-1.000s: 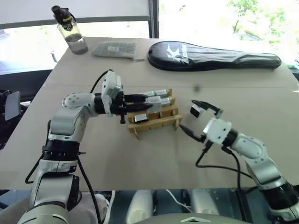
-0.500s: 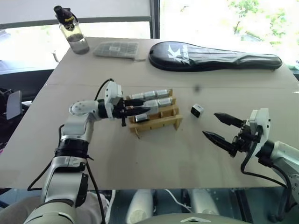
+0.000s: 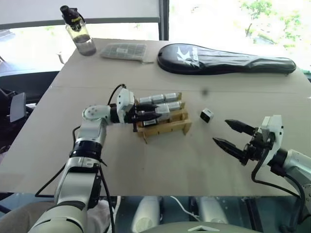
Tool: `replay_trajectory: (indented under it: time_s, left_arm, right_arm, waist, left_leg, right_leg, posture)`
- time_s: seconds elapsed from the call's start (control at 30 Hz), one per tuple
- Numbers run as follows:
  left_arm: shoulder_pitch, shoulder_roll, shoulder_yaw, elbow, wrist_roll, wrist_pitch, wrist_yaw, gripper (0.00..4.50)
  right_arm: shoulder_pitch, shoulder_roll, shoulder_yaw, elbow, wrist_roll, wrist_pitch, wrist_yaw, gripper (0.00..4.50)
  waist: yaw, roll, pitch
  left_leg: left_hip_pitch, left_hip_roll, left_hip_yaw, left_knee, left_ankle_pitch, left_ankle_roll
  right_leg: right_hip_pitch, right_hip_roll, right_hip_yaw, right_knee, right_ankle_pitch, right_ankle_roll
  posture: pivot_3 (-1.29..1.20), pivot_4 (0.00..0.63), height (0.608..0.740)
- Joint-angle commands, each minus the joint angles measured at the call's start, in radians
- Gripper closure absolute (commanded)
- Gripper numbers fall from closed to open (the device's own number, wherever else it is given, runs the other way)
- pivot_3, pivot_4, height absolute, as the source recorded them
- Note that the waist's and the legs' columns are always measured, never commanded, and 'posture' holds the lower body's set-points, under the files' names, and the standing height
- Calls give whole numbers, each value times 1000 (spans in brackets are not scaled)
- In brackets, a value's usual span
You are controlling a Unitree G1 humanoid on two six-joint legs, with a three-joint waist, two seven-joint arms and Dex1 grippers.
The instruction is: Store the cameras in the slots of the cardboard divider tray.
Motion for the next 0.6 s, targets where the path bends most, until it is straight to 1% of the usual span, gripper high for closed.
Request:
replay_trajectory:
  time_s: [0.03, 0.2, 0.4, 0.5, 0.6]
  left_arm:
    - [-19, -8, -4, 2, 5, -22, -12, 3818]
    - [-14, -11, -9, -2, 15, -25, -21, 3818]
    - [19, 4, -12, -32, 13, 10, -41, 3818]
    - [26, 11, -21, -20, 46, -26, -22, 3818]
    - [30, 6, -24, -16, 59, -19, 3, 3818]
  right_arm:
    - [2, 7, -30, -40, -3, -8, 1, 113]
    - [6, 12, -30, -43, -15, -8, 2, 113]
    - [13, 13, -33, -37, -24, -8, 10, 113]
    - [16, 13, -34, -33, -28, -8, 14, 113]
    - [10, 11, -35, -28, -28, -6, 16, 113]
  waist:
    - [0, 0, 0]
    - [1, 0, 0]
    - [0, 0, 0]
    - [0, 0, 0]
    - [0, 0, 0]
  left_leg:
    - [0, 0, 0, 0, 0, 0]
    - [-1, 0, -1, 0, 0, 0]
    - [-1, 0, -1, 0, 0, 0]
    - [0, 0, -1, 0, 0, 0]
    - [-1, 0, -1, 0, 0, 0]
  right_leg:
    - [0, 0, 0, 0, 0, 0]
    - [0, 0, -1, 0, 0, 0]
    - [0, 0, -1, 0, 0, 0]
    - [0, 0, -1, 0, 0, 0]
    - [0, 0, -1, 0, 0, 0]
  posture:
    - [0, 150, 740]
    - [0, 150, 740]
    - [0, 150, 740]
    - [0, 150, 740]
    - [0, 150, 740]
